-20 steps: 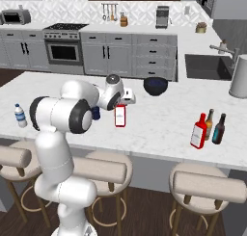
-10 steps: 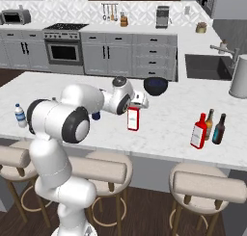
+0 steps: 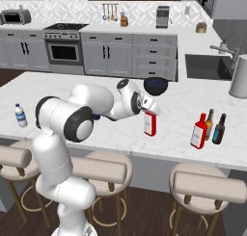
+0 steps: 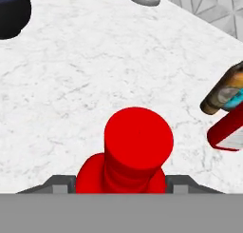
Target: Move the plastic bottles in the middle to the plastics group, and the glass bottles in the middle to the glass group.
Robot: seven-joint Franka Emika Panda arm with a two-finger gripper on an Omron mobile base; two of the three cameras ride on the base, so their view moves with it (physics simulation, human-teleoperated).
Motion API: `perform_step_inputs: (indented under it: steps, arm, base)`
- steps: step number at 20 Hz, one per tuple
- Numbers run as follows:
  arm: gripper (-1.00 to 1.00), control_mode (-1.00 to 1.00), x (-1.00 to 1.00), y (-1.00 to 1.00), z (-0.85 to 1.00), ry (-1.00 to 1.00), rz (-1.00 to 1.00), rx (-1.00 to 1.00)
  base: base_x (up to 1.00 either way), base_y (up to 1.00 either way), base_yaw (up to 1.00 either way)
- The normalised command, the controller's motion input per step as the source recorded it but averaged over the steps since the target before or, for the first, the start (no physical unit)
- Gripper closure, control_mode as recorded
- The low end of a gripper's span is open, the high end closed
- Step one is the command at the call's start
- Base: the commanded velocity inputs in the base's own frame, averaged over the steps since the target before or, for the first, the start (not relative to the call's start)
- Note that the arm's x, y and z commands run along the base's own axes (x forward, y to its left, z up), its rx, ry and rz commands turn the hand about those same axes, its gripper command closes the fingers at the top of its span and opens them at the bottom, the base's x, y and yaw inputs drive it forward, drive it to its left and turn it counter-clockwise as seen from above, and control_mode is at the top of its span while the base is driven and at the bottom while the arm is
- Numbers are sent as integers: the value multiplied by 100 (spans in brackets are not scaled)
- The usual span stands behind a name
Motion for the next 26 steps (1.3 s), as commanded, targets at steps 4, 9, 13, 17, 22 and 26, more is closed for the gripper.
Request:
perform_step_inputs:
  steps: [4, 9, 13, 17, 22, 26]
  arm:
    - [100, -100, 0, -61, -2, 0, -36, -5]
    - [100, -100, 3, -61, 0, 0, -30, -2]
    - [100, -100, 11, -45, 0, 0, -20, -5]
    - [100, -100, 16, -46, 0, 0, -8, -8]
    - [100, -100, 17, -44, -3, 1, -1, -3]
    - [100, -100, 18, -40, -11, 1, 0, 0]
  base:
    - [0, 0, 0]
    - [0, 0, 0]
    - [0, 0, 0]
    - [0, 0, 0]
    - [0, 0, 0]
    - [0, 0, 0]
